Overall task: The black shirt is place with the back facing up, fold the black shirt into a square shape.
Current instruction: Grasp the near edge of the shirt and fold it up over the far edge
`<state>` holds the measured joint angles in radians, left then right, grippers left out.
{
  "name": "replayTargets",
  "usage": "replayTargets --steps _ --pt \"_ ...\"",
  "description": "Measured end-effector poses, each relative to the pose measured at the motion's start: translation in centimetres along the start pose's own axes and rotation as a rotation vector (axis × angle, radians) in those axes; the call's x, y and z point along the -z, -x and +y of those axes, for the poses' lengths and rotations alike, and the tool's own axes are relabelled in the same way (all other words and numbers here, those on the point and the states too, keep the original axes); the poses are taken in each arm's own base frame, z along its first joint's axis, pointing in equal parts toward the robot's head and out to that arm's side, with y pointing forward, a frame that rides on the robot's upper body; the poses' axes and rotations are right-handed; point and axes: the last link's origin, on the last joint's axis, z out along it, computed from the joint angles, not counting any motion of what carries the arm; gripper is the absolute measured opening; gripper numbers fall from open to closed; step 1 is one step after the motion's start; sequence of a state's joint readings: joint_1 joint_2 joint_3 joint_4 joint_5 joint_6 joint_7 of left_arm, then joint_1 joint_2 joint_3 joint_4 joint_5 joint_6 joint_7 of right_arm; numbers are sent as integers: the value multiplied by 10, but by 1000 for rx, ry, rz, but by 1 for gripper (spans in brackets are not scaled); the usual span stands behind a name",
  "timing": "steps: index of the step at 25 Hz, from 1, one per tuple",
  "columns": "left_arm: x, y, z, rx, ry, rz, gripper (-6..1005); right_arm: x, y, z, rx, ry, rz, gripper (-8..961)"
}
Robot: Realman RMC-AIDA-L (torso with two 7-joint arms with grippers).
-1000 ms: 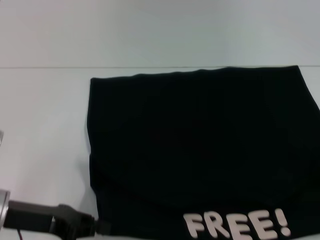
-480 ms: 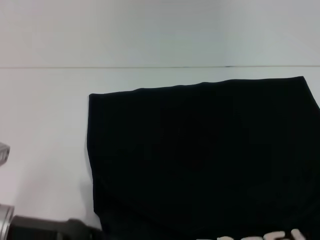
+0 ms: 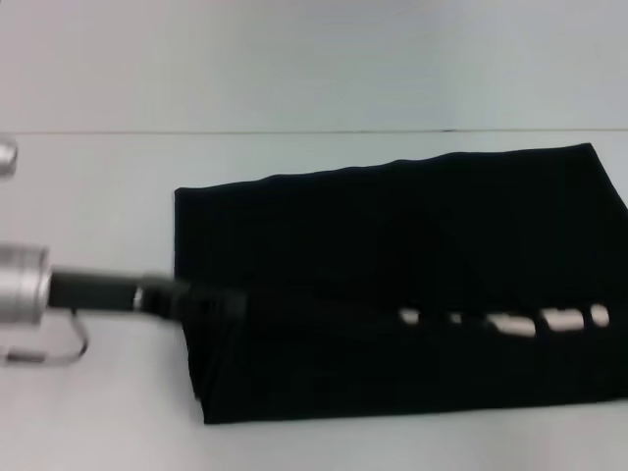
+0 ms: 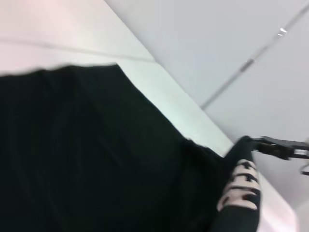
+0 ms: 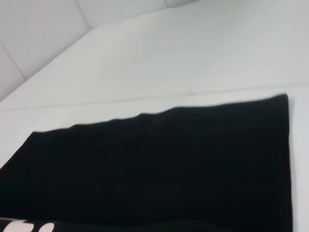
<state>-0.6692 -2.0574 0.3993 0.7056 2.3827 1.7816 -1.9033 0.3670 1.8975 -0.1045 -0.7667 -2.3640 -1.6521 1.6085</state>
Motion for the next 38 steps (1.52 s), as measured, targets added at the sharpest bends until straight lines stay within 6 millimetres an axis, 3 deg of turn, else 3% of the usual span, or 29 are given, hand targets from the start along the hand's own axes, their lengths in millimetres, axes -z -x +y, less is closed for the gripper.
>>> replayTargets --steps 2,3,4,10,12,19,26,38 --pt "-7 -19 -6 -6 -39 10 14 -14 18 -4 11 -18 6 51" --pt "-14 -37 -14 -6 -91 22 15 -31 34 -7 25 -33 19 51" --pt "-14 -37 -14 -6 -91 22 15 -31 34 -7 25 -33 19 51" --pt "-29 -80 -33 -31 -282 38 16 -87 74 -12 44 -114 56 51" --pt "-33 -88 -39 -42 -341 36 17 -93 79 -12 47 -125 56 51" --pt "-40 -104 -52 -78 -487 65 18 -130 114 -10 99 -210 30 52" --pt "-42 -117 -57 -96 -551 113 20 -152 137 -4 147 -259 10 52" --pt "-50 -120 -66 -86 -622 158 23 -178 145 3 211 -321 2 53"
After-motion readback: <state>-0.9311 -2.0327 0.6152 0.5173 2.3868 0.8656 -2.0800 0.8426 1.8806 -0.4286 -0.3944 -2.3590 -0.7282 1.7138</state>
